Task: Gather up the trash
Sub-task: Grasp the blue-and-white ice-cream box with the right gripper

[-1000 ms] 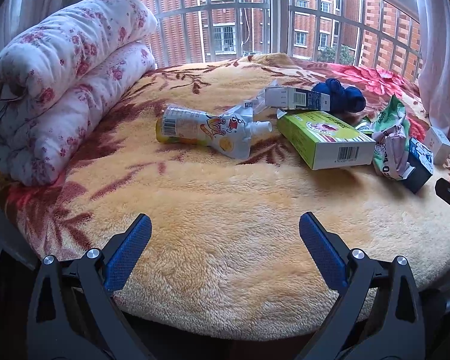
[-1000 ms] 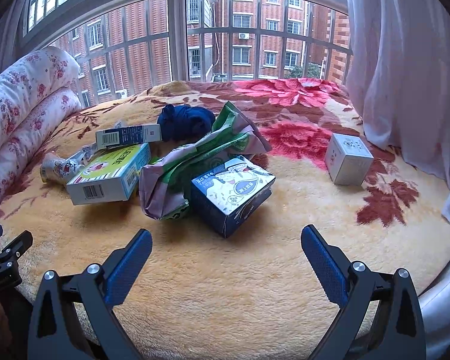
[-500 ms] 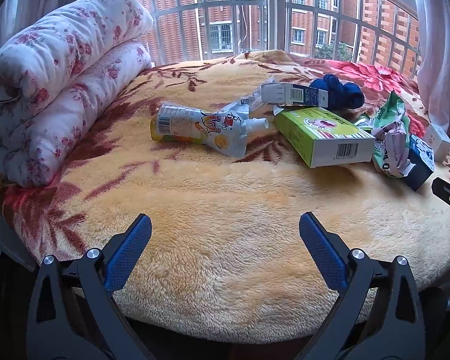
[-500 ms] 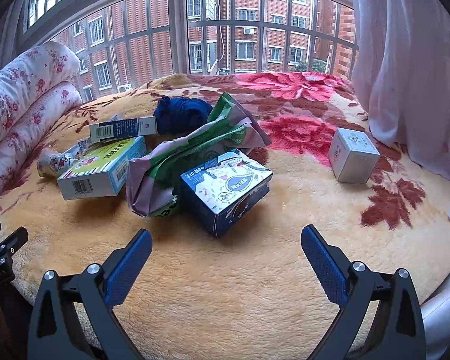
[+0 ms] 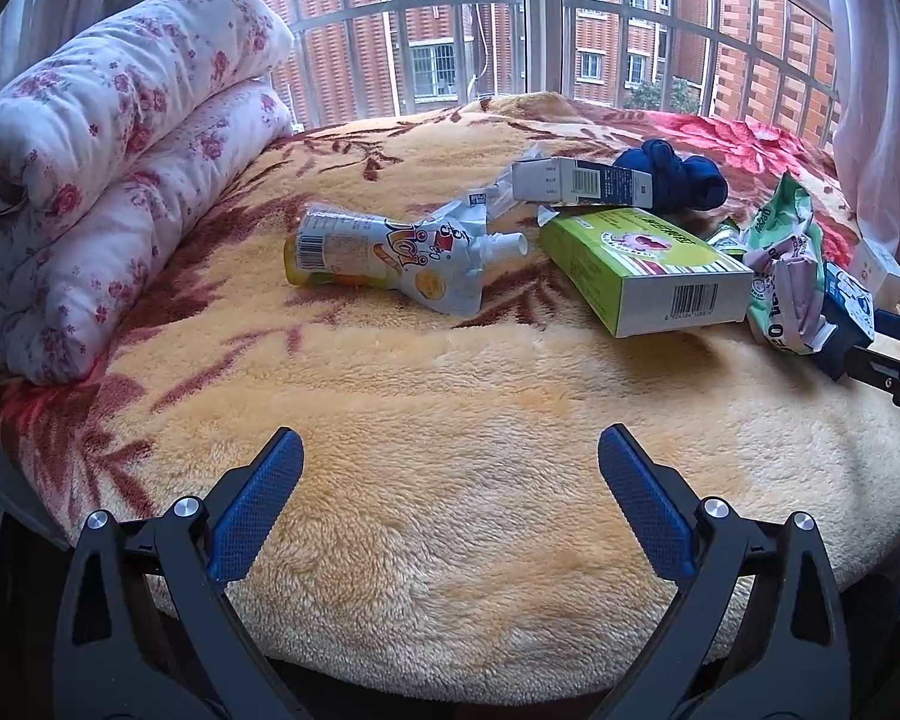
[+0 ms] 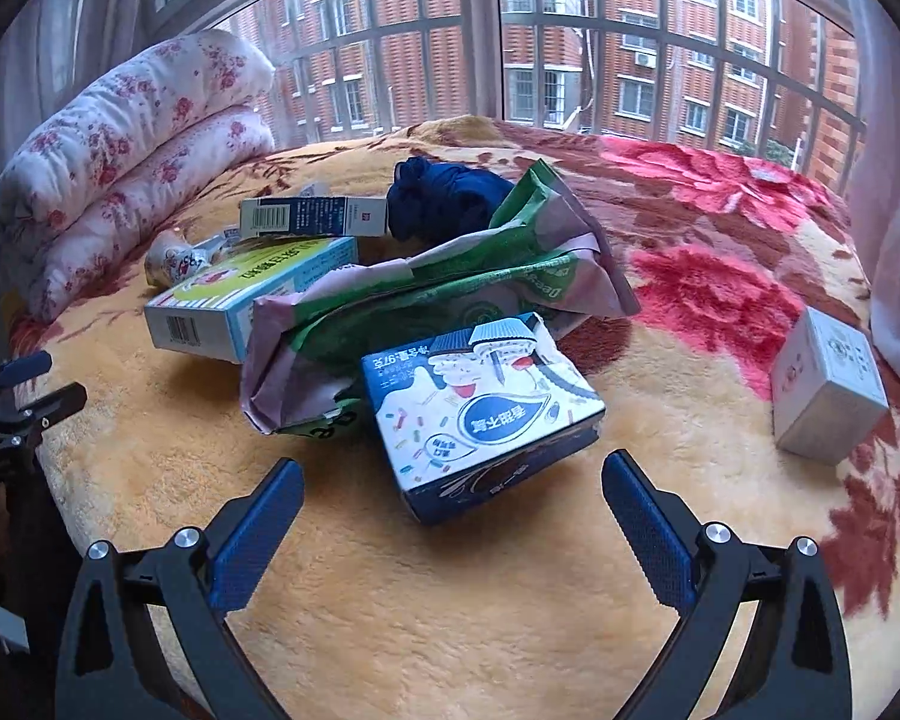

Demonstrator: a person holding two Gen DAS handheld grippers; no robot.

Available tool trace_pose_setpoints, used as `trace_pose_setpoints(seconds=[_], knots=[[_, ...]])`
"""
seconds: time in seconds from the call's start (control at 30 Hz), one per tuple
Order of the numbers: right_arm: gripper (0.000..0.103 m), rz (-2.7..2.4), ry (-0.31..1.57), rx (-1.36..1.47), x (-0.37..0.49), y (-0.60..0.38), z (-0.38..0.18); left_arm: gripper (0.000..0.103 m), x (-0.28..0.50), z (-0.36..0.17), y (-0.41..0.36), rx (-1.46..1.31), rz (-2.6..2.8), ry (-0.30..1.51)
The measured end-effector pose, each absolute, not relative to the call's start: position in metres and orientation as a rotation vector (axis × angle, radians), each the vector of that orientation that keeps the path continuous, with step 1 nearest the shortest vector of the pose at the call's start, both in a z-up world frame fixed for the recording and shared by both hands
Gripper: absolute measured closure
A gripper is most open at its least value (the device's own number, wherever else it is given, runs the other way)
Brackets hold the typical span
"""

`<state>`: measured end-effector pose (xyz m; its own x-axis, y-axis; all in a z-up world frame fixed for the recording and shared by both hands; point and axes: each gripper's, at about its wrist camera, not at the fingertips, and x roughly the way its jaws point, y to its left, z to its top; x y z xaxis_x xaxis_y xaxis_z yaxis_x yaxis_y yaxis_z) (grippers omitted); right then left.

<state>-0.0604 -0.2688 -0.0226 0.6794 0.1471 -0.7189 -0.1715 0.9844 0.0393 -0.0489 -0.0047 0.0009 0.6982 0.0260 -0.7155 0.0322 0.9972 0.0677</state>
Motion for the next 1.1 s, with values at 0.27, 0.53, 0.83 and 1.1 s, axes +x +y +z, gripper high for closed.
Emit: trace_pose_setpoints(seconds=[0.27, 0.53, 0.83, 1.1], knots=[[0.005, 0.258, 0.833, -0.135, -0.027, -0.275, -0.027, 0.007, -0.043, -0.002, -0.003, 0.075, 0.001, 0.805], [0.022, 0.299, 0.894, -0.153, -0.006, -0.260, -0.040, 0.007, -0.042, -0.005, -0.004, 0.090, 0.001, 0.807], [0.030, 0.305, 0.874, -0.101, -0.023, -0.258, -0.033, 0.007, -0.051, 0.002, -0.002, 0.082, -0.047, 0.788], [0.031, 0.250, 0.784, -0.040, -0.077, -0.265, -0.013, 0.007, -0.056, 0.020, -0.034, 0.160, -0.197, 0.745]])
